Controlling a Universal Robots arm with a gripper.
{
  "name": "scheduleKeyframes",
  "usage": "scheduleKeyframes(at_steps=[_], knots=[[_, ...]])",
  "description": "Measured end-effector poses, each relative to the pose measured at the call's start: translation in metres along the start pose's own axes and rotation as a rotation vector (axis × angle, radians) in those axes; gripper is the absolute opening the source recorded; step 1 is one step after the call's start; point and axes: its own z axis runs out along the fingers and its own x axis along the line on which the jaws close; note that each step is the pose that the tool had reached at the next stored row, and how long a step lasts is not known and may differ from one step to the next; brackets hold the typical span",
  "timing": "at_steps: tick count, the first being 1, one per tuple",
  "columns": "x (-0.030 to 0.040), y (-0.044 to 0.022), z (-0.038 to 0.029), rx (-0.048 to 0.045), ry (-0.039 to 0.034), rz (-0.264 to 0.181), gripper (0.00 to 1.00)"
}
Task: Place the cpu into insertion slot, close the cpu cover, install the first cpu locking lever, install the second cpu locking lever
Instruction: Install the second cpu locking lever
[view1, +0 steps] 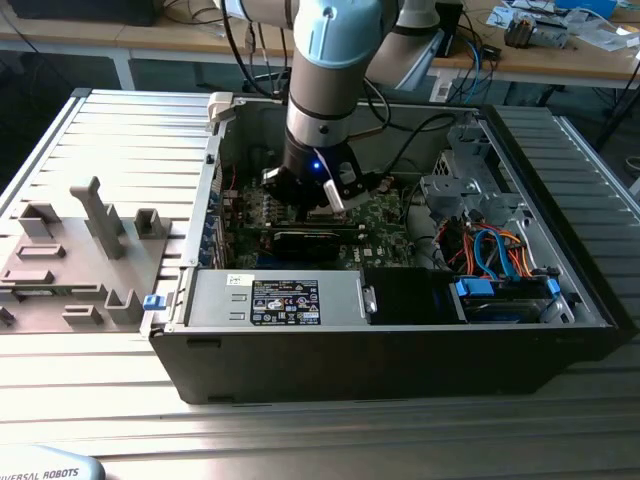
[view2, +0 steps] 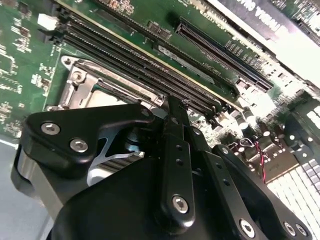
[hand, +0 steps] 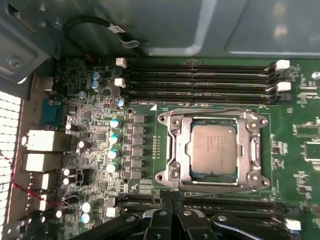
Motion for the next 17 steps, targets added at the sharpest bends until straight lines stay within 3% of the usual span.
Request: scheduleKeyframes(at_steps=[5,9,17], knots=[[0.0056,-0.0005,0.0076,-0.0048,0.0003,-0.002,0.11],[0.0057,-0.0003,0.0092,-0.0178,0.0000,-0.004,0.11],[0.0055,0.0035,0.0173,-0.0304,0.0007,-0.013,0.11]])
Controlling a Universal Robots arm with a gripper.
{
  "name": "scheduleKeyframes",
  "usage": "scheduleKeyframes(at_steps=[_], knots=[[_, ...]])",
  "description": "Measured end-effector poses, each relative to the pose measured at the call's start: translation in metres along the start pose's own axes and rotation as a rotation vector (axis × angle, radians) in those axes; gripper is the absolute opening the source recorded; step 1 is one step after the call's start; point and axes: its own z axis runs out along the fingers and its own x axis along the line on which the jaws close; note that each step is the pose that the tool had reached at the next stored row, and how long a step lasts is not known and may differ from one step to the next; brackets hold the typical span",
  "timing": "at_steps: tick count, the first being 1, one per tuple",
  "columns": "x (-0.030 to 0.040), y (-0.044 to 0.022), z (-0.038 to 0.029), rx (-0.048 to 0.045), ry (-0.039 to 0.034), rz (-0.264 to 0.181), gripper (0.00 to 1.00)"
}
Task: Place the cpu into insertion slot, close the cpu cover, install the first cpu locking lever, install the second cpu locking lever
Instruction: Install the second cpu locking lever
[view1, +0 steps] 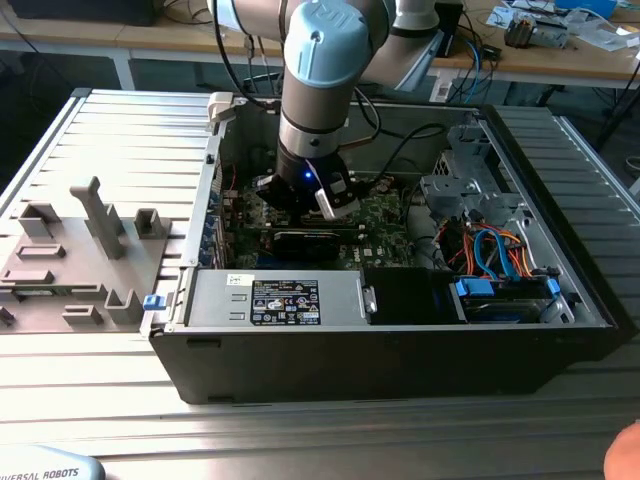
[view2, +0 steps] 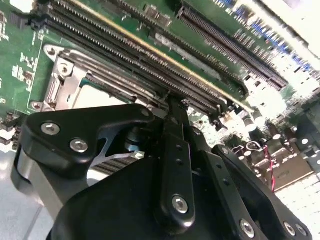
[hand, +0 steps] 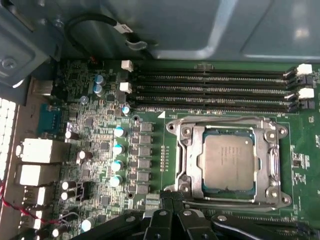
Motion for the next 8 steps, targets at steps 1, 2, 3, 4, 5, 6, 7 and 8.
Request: scheduleKeyframes(at_steps=[1,2,3,4,5,6,7,8], knots=[[0.0001,0.0000,0.0002,0.0004,0.0003,-0.001,0.11],[0.0002,-0.0001,0.0005,0.0007,0.0007,-0.003,0.11],[0.0005,-0.0001,0.0005,0.0009,0.0008,-0.004,0.11],[0.0010,0.0000,0.0006,0.0011,0.0010,-0.006,0.11],[0.0017,0.0001,0.0004,0.0010,-0.0004,-0.007,0.11],[0.0027,0.0004,-0.0011,0.0008,-0.0045,-0.008,0.11],[0.0032,0.0010,-0.0042,0.0009,-0.0079,-0.008,0.11],[0.0033,0.0014,-0.0071,0.0021,-0.0089,-0.008,0.11]])
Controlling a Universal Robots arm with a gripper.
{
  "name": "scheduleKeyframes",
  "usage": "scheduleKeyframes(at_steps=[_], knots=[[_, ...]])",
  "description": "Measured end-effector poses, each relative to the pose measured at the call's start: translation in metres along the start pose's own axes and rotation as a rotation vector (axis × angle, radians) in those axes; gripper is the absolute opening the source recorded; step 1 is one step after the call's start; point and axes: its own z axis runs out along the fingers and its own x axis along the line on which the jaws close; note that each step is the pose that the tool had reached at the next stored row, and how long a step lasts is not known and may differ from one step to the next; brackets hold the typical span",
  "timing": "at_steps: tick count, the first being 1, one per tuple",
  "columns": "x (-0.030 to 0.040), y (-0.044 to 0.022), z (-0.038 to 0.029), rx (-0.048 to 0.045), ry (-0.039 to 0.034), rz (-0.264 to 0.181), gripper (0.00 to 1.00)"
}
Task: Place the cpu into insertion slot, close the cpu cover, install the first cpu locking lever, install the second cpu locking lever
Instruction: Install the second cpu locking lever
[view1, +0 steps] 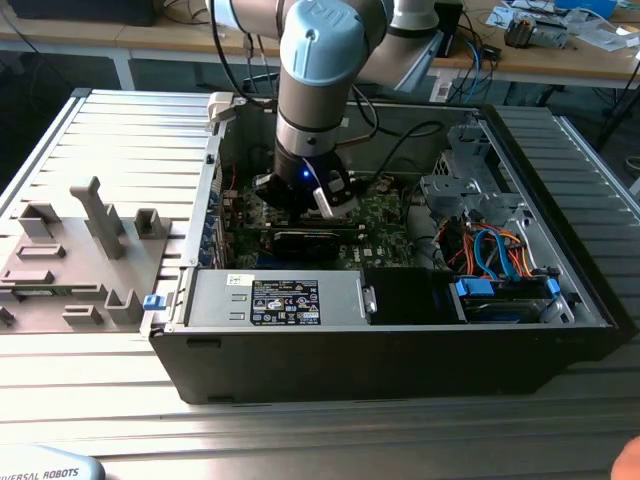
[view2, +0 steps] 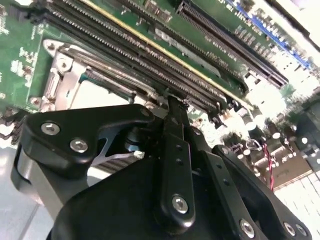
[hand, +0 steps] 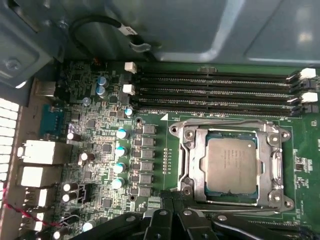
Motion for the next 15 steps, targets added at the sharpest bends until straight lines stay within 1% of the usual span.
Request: scheduleKeyframes(at_steps=[2,3,5,6,8,9,11,12,14,15], knots=[[0.0001,0.0007,-0.0042,0.0013,-0.0003,0.000,0.11],[-0.0003,0.0010,-0.0049,0.0031,-0.0003,0.000,0.11],[-0.0046,0.0023,-0.0051,0.0368,0.0021,0.002,0.11],[-0.0072,0.0031,-0.0050,0.0565,0.0043,0.004,0.11],[-0.0138,0.0061,-0.0049,0.0774,0.0101,0.006,0.11],[-0.0198,0.0097,-0.0045,0.0792,0.0132,0.006,0.11],[-0.0258,0.0134,-0.0043,0.0794,0.0155,0.006,0.11],[-0.0299,0.0168,-0.0039,0.0792,0.0166,0.006,0.11],[-0.0341,0.0219,-0.0032,0.0788,0.0185,0.007,0.11],[-0.0350,0.0237,-0.0030,0.0784,0.0191,0.007,0.11]])
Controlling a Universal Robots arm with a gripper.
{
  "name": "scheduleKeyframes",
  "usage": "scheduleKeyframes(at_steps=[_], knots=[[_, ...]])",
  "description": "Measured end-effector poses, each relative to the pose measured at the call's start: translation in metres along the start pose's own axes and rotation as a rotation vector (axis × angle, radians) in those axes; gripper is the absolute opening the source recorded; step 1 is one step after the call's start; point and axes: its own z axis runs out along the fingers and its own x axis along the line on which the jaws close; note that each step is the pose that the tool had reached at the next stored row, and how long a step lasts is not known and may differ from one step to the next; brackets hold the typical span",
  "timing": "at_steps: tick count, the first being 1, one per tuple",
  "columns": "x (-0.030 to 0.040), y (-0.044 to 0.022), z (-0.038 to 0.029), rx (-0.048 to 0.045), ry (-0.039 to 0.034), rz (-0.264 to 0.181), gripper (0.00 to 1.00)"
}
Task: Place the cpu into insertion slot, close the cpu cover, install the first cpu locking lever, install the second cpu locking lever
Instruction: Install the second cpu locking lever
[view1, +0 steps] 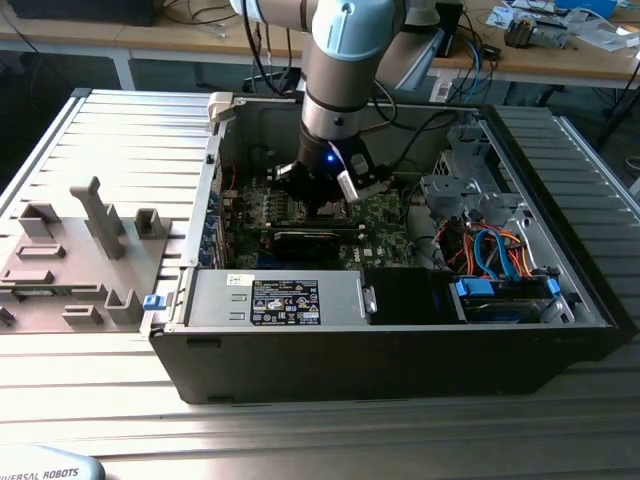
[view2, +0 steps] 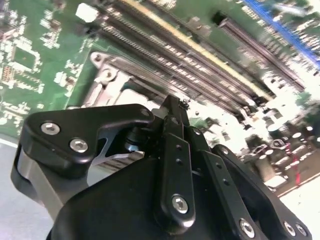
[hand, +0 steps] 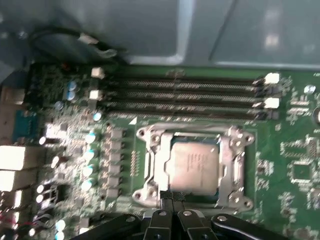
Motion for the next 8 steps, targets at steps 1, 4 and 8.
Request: scheduleKeyframes(at_steps=[1,4,8], knots=[[-0.0009,0.0028,0.0001,-0.0007,0.0002,0.000,0.11],[-0.0014,0.0084,-0.0012,-0.0007,0.0002,-0.001,0.11],[-0.0008,0.0116,-0.0107,-0.0008,0.0003,-0.001,0.11]])
